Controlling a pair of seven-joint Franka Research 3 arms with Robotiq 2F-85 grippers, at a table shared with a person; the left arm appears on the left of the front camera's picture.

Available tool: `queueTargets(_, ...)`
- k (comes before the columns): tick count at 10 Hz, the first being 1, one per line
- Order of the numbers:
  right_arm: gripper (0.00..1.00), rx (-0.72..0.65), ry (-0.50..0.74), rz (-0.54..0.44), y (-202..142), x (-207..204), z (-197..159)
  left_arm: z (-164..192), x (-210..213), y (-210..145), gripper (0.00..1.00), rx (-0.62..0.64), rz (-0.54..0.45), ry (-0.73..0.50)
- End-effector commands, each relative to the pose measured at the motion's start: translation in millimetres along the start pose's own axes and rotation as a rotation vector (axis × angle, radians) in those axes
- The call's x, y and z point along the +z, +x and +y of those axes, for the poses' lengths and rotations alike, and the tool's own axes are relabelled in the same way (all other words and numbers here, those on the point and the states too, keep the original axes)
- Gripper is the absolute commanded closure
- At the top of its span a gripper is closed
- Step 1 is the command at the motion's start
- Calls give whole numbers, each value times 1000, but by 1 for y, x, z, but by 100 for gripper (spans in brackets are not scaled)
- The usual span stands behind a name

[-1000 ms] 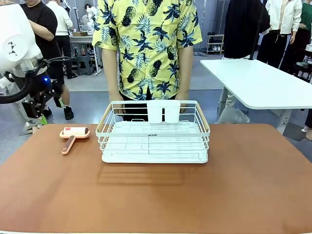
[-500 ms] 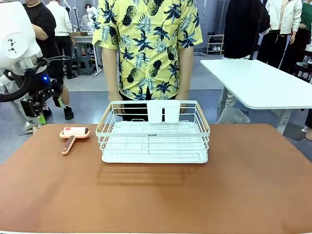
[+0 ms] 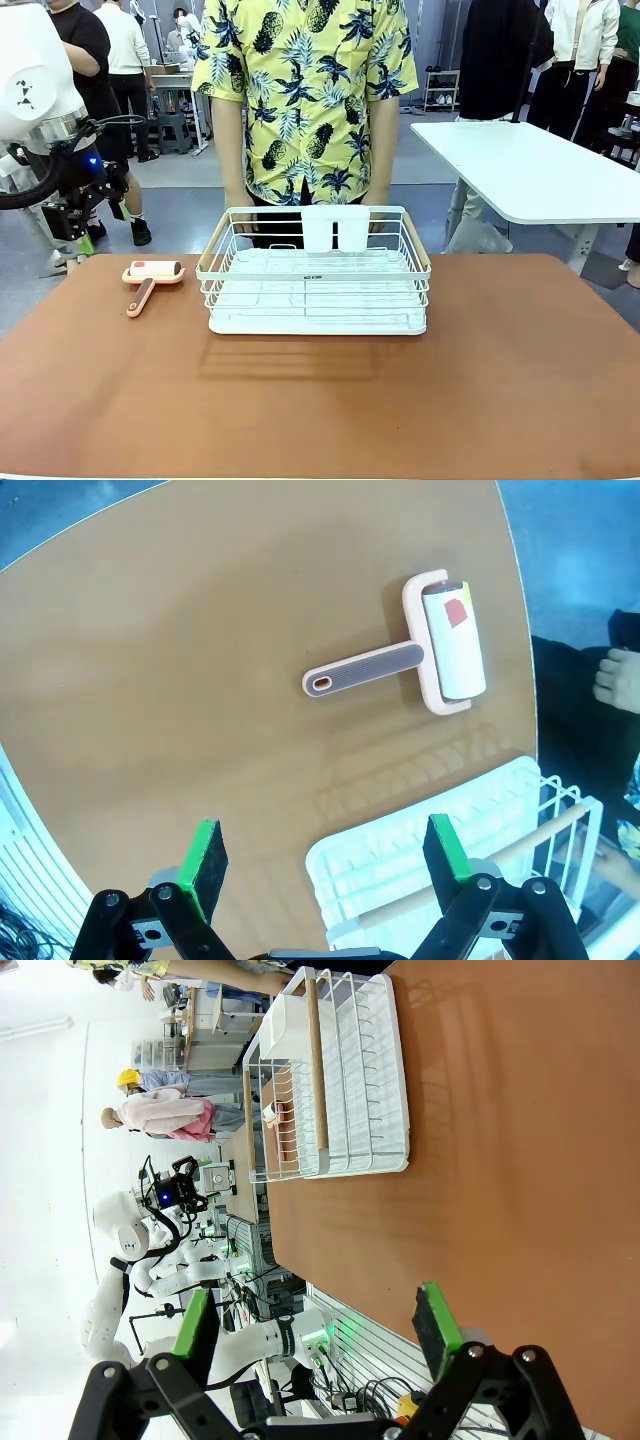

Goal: Clean the table.
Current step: Place the Lint Roller down when the Dish drying rack is positioned in the middle of the table.

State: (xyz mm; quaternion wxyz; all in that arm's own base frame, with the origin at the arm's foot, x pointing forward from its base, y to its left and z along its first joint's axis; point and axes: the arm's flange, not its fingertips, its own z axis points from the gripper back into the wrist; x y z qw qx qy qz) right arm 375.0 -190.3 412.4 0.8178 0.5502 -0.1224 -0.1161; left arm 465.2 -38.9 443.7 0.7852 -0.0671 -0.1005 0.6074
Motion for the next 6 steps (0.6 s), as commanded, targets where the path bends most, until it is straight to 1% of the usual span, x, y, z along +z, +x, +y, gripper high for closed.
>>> queueTargets(1, 0, 7, 6, 0, 0, 1, 2, 0, -2, 1, 0, 9, 2, -16)
queueTargets(6, 0, 7, 6, 0, 0, 1, 2, 0, -2, 1, 0, 9, 2, -16)
